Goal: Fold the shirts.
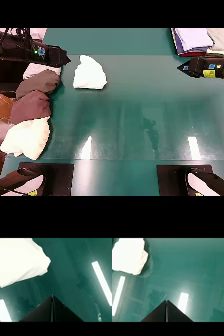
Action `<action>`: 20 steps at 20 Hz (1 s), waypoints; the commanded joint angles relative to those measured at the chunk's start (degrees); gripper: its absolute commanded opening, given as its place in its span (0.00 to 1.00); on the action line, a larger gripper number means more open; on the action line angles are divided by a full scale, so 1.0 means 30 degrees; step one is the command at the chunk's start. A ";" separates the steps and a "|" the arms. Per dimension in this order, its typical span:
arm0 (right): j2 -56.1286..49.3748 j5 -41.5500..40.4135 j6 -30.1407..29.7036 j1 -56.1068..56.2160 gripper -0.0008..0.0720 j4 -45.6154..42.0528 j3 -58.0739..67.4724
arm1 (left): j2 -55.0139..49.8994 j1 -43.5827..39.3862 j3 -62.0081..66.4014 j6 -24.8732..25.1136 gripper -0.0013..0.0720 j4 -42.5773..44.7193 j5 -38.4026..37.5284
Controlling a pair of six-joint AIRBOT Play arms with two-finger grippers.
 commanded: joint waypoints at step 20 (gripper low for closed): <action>-0.0007 -0.0051 0.0015 0.0022 0.03 0.0182 -0.0270 | -0.2732 0.0000 0.0000 -0.1239 0.77 0.3366 0.4087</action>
